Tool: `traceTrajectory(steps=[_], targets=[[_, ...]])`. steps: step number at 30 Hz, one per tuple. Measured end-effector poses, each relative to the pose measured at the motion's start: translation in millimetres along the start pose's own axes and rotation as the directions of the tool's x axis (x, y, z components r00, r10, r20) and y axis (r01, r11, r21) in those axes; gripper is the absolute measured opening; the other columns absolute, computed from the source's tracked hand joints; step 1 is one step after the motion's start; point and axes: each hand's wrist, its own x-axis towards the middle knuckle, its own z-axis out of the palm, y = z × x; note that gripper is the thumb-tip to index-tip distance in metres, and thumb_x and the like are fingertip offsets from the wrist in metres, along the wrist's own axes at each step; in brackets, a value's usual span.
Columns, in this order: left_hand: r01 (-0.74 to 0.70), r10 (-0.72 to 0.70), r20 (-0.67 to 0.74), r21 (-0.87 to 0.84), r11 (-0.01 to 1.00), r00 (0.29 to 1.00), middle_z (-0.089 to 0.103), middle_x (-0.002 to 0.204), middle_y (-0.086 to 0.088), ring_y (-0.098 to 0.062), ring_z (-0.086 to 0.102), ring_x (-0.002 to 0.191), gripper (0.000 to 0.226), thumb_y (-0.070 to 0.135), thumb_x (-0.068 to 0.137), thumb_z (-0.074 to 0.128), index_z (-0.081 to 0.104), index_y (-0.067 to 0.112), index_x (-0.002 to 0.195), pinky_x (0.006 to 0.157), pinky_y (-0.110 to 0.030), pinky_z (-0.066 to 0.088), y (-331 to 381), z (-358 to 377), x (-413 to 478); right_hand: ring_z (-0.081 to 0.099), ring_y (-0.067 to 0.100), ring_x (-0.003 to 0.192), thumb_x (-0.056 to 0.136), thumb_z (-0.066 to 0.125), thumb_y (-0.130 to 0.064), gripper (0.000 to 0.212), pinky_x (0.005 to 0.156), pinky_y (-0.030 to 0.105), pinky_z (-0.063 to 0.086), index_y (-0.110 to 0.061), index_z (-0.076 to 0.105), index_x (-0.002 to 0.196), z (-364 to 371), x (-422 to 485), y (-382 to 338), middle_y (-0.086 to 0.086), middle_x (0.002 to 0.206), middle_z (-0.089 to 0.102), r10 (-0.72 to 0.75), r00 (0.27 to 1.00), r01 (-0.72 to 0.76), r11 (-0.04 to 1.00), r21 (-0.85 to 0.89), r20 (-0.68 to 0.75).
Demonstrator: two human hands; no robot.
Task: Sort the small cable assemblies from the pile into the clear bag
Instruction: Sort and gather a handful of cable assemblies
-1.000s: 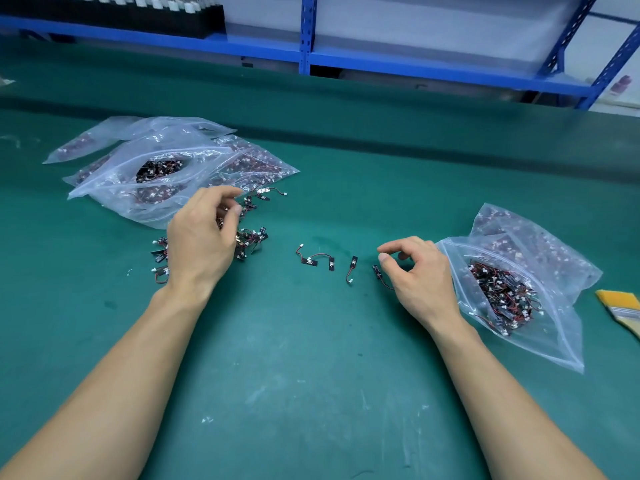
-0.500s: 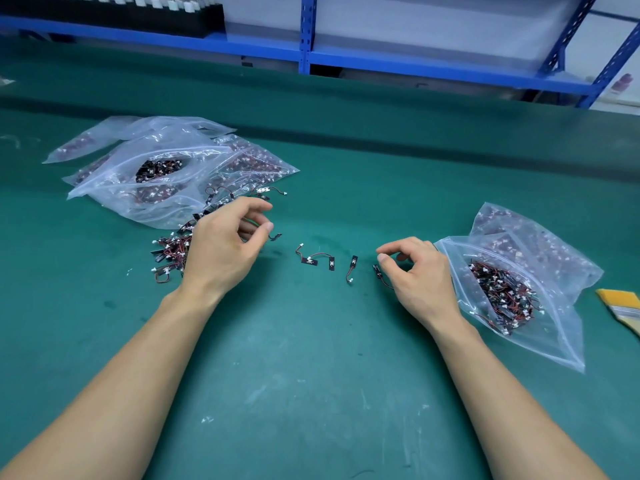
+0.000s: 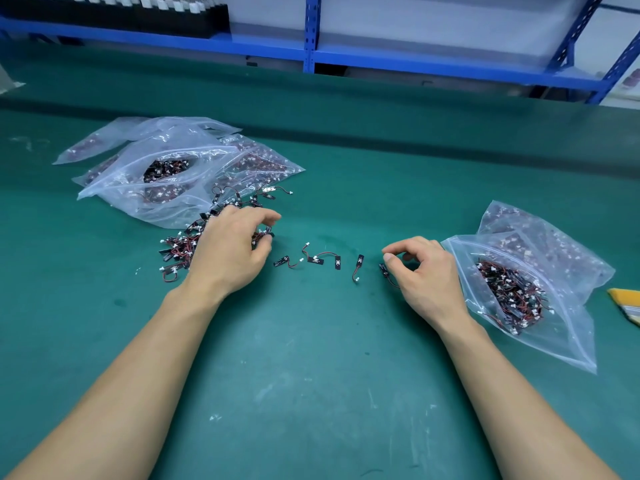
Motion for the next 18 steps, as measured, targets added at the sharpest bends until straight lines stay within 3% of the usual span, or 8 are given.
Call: traceTrajectory(steps=[3,5,11,18], targets=[[0.065,-0.093,0.117,0.220,0.973,0.989,0.057,0.133,0.007,-0.023,0.043,0.124,0.041,0.033,0.093,0.060,0.057,0.029,0.134,0.101,-0.043,0.032,-6.5,3.2,0.0,0.053,-0.001,0.088,0.088,0.070,-0.019,0.020,0.073,0.003,0.035,-0.038,0.068,0.079,0.2,0.0,-0.7,-0.021,0.086,0.066,-0.001,1.000,0.001,1.000,0.001,0.002],[0.073,-0.111,0.135,0.259,0.963,0.985,0.056,0.131,0.008,-0.022,0.042,0.124,0.037,0.038,0.095,0.059,0.060,0.032,0.131,0.101,-0.042,0.030,-9.8,5.7,1.1,0.053,-0.001,0.088,0.088,0.070,-0.019,0.022,0.073,0.004,0.034,-0.039,0.067,0.079,-0.2,-0.2,-0.6,-0.022,0.086,0.066,-0.002,1.000,0.002,1.000,0.002,0.001],[0.073,-0.079,0.027,0.199,0.977,0.996,0.064,0.108,0.007,-0.025,0.047,0.108,0.011,0.028,0.092,0.068,0.073,0.030,0.102,0.088,-0.042,0.033,-14.2,3.6,5.5,0.053,-0.002,0.088,0.088,0.069,-0.019,0.020,0.073,0.004,0.035,-0.037,0.068,0.079,0.3,-0.5,-1.7,-0.022,0.085,0.066,0.002,1.000,-0.002,1.000,0.008,0.001],[0.054,-0.048,-0.195,0.028,0.998,0.980,0.066,0.102,0.004,-0.026,0.052,0.096,0.009,0.020,0.091,0.070,0.074,0.023,0.099,0.084,-0.037,0.041,-16.2,2.3,7.7,0.054,-0.001,0.088,0.088,0.069,-0.019,0.020,0.072,0.003,0.035,-0.037,0.068,0.080,-0.3,-0.3,-2.4,-0.023,0.087,0.066,0.008,1.000,-0.008,1.000,0.016,-0.001]])
